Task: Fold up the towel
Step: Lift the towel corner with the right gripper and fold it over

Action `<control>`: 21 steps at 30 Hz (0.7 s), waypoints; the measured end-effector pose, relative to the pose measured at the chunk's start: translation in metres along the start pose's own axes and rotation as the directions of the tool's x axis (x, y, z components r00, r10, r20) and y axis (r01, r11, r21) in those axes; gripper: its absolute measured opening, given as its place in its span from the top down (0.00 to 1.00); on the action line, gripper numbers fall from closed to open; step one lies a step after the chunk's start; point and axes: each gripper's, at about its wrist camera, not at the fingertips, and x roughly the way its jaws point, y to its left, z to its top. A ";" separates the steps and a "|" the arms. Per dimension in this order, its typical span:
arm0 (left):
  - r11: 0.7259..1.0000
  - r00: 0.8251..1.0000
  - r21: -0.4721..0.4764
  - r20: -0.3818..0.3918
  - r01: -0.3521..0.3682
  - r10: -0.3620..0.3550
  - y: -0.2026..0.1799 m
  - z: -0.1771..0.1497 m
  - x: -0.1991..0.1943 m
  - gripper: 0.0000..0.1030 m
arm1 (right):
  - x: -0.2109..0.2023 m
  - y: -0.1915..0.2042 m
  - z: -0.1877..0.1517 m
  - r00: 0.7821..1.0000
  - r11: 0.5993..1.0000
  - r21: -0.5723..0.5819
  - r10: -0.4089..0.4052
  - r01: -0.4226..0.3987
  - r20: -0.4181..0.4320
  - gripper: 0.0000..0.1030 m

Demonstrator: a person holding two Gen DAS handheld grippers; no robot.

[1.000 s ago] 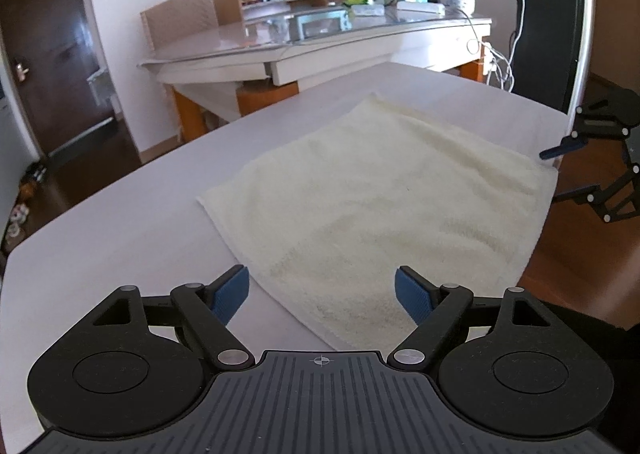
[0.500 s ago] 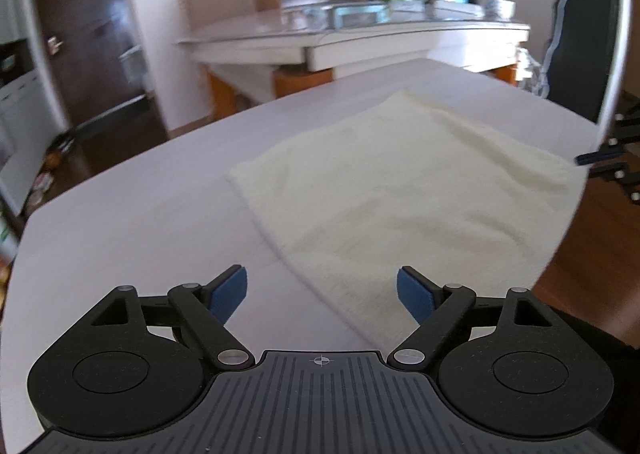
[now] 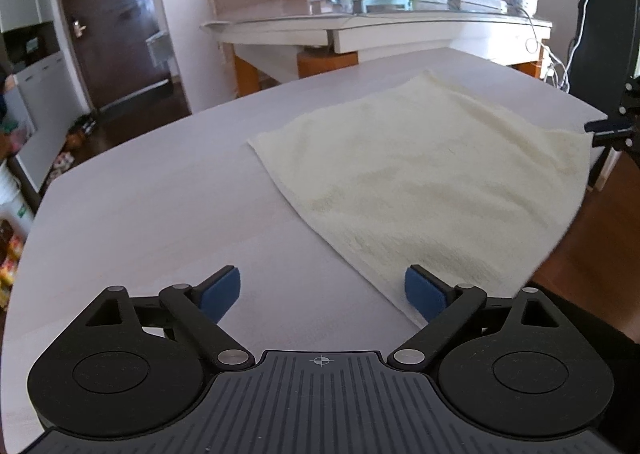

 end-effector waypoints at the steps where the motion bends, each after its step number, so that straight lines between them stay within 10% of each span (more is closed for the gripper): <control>1: 1.000 1.000 0.008 0.003 -0.007 0.007 0.003 0.003 0.004 0.08 | 0.001 -0.001 0.001 1.000 1.000 0.000 -0.001 0.001 0.001 0.92; 21: 0.999 0.999 -0.017 0.018 -0.050 0.050 0.023 0.011 0.012 0.07 | 0.017 -0.007 0.011 1.000 1.000 -0.005 -0.016 0.016 0.024 0.92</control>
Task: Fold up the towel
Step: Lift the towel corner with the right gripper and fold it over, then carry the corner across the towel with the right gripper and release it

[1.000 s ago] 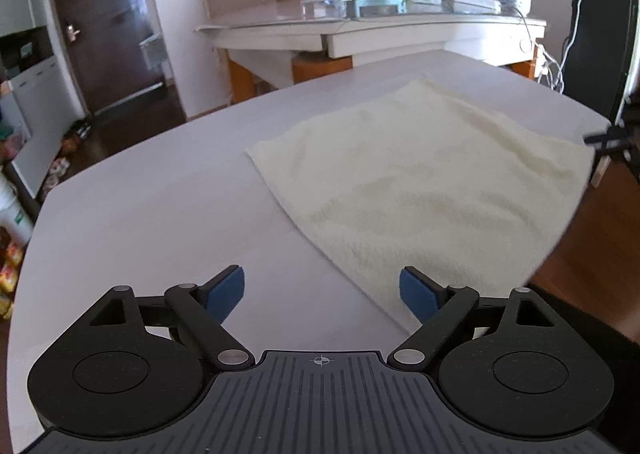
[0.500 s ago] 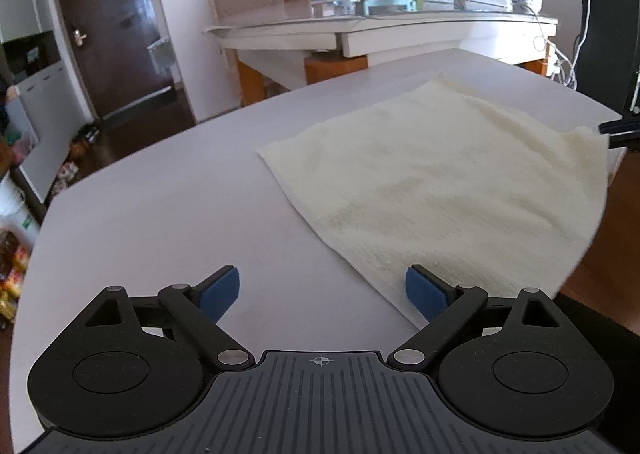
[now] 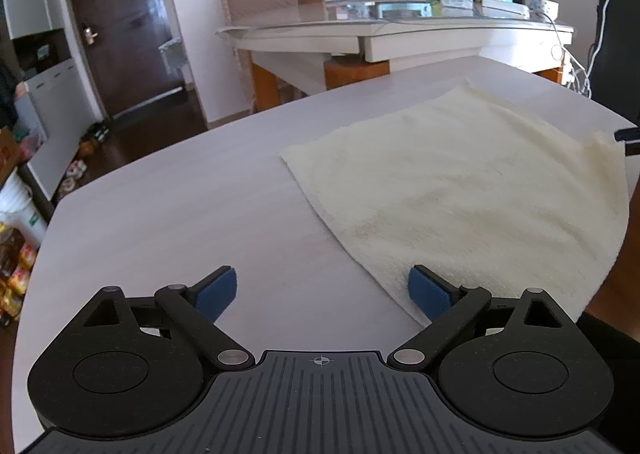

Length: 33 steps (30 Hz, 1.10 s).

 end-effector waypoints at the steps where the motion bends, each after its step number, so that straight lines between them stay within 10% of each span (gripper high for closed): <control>1: 1.000 1.000 -0.007 0.002 0.005 -0.005 0.000 -0.002 -0.007 0.07 | -0.001 0.000 0.000 1.000 1.000 -0.002 -0.002 0.002 0.000 0.92; 18: 0.999 0.999 -0.011 -0.023 0.040 -0.040 -0.022 -0.026 -0.034 0.07 | -0.013 0.003 0.007 0.997 0.987 -0.139 -0.080 0.081 0.007 0.94; 33: 0.999 1.000 -0.054 -0.017 0.008 -0.009 -0.021 -0.030 -0.038 0.07 | 0.033 -0.026 0.088 0.989 0.881 -0.452 -0.099 0.140 0.113 0.94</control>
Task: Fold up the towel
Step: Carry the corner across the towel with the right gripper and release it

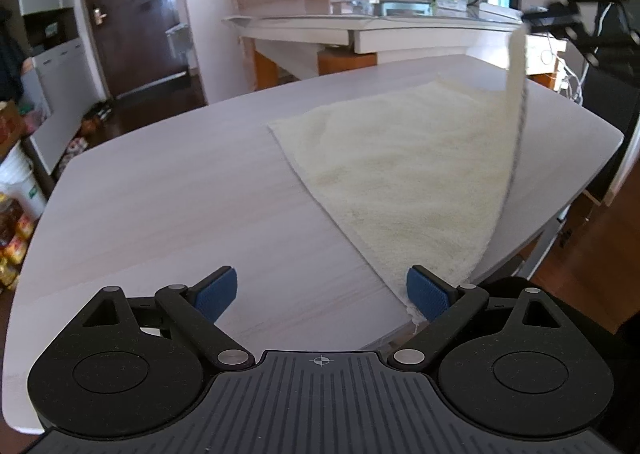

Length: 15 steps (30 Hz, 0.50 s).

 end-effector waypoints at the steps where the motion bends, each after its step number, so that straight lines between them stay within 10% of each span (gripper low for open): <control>1: 1.000 1.000 0.004 0.001 -0.002 0.002 0.000 0.000 0.000 0.07 | 0.009 -0.004 0.005 1.000 1.000 -0.015 0.004 -0.004 0.012 0.94; 15: 1.000 1.000 -0.017 -0.005 -0.005 0.005 0.005 0.000 0.001 0.07 | 0.144 -0.014 0.075 0.982 0.979 -0.150 0.153 -0.136 0.112 0.94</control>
